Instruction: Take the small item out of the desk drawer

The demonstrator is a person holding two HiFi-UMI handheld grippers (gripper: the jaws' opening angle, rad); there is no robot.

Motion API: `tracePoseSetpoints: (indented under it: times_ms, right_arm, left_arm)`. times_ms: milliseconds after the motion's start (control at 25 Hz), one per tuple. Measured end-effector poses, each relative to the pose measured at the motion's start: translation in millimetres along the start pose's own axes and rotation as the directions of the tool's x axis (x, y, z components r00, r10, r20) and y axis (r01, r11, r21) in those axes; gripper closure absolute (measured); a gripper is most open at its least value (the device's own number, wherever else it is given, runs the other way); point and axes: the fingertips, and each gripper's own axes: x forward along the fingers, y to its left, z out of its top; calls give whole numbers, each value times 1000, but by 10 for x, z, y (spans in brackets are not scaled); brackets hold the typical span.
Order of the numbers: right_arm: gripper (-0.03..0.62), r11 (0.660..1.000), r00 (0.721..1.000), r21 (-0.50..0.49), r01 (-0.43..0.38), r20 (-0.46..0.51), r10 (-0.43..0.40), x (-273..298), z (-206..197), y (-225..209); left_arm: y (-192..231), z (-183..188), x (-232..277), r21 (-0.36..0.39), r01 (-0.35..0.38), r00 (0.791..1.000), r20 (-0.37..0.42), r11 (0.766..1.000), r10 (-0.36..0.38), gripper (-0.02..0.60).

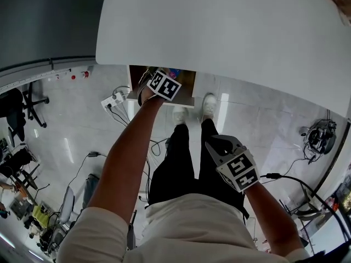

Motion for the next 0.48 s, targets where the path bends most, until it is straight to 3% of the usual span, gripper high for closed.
tracePoseSetpoints:
  times_ms: [480]
  right_arm:
    - [526,997,996,-36,69,50,-68,-306,140,245]
  left_arm:
    - [-133,-165,-879,25,22,997,68,999,-24,209]
